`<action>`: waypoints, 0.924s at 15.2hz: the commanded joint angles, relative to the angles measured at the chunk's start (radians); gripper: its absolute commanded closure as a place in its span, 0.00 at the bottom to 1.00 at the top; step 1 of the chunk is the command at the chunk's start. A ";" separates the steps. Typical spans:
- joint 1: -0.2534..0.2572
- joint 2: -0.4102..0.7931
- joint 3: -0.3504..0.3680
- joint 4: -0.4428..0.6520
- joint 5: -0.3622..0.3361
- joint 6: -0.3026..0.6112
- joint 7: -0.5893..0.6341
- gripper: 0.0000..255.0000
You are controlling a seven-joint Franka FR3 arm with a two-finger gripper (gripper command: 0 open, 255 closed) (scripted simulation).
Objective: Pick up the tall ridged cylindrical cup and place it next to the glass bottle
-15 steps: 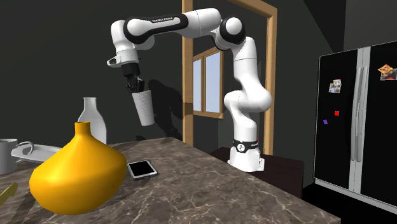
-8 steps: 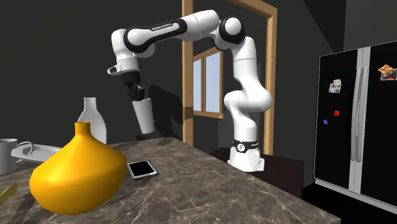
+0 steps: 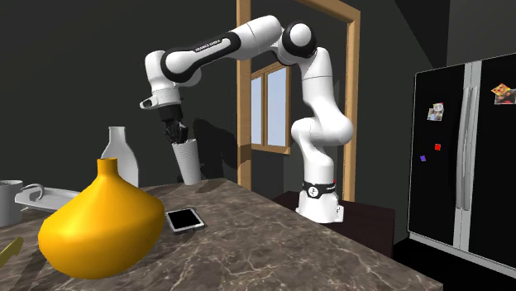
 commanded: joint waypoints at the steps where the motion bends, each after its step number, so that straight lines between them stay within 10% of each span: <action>1: -0.001 0.008 0.000 -0.021 0.004 0.028 -0.003 1.00; 13: -0.005 0.032 0.001 -0.054 0.017 0.083 -0.010 1.00; 14: -0.005 0.032 0.001 -0.054 0.017 0.083 -0.010 0.00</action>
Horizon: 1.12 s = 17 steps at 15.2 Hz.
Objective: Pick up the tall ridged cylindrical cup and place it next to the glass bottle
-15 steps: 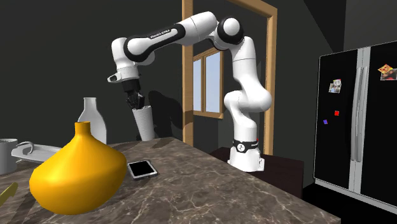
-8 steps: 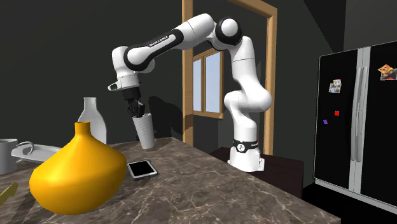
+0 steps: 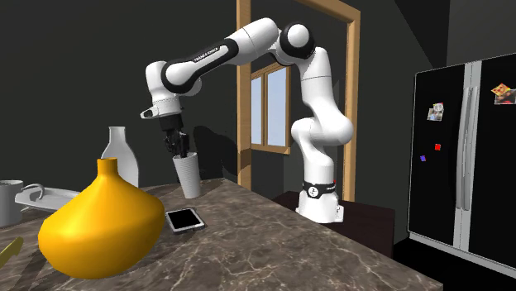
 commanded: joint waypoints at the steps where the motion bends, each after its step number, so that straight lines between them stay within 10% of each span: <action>1: 0.000 0.000 0.000 0.000 0.000 0.000 0.000 0.00; 17: 0.002 -0.012 -0.001 0.116 -0.006 -0.126 0.005 0.00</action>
